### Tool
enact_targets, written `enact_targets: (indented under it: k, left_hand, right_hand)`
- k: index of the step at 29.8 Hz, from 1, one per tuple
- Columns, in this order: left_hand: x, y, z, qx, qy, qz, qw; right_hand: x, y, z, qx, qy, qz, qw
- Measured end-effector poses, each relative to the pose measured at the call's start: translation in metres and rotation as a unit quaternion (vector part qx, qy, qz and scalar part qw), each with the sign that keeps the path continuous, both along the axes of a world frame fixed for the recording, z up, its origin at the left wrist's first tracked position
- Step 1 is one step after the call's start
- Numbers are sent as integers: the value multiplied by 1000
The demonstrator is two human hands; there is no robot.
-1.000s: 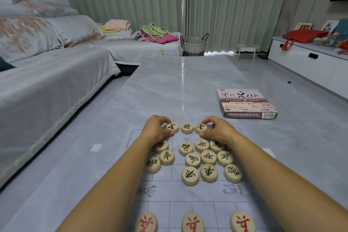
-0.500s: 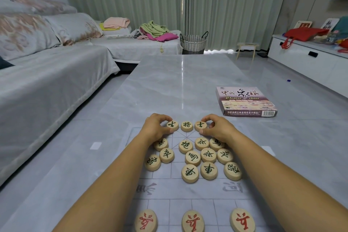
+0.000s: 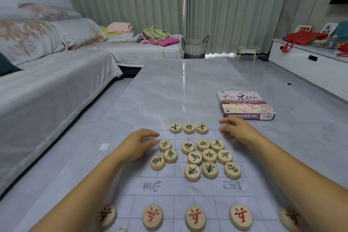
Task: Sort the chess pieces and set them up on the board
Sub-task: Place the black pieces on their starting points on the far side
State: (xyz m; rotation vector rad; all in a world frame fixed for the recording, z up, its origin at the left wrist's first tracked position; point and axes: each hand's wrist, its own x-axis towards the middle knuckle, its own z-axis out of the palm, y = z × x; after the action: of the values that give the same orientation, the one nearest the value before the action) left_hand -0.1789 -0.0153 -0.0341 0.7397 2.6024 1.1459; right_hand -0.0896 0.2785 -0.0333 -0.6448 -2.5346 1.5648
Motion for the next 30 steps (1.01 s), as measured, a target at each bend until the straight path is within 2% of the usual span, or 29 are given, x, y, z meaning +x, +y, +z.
enact_targets:
  k: [3,6,10,14,19,23,25,27,30]
  left_hand:
    - [16,-8,-11,-35,11,-44,998]
    - [26,-2,-12,-4,-30,-50,998]
    - [41,4,-3,51,-68,-27,996]
    - [43,-18,-4,120,-90,42,988]
    - [49,-43,-9,288,-178,123,933]
    - [50,-40,-8,269,-184,115,938]
    - [50,-40,-9,268,-183,115,939]
    - [49,-41,-10,275,-182,123,936]
    - [48,-40,-11,273,-182,123,937]
  right_hand:
    - [23,0,-4,82,-4,45,996]
    - [36,-12,-7,105,-25,104,989]
    - [46,-17,-7,79,-28,102,991]
    - [60,-15,-7,34,18,34,999]
    - [71,-19,-3,19,7,3,1000]
    - [81,-23,5,24,-22,38,999]
    - [84,-30,9,26,-5,47,999]
    - [84,-43,13,53,15,61,997]
    - [80,-65,19,186,2,104,977]
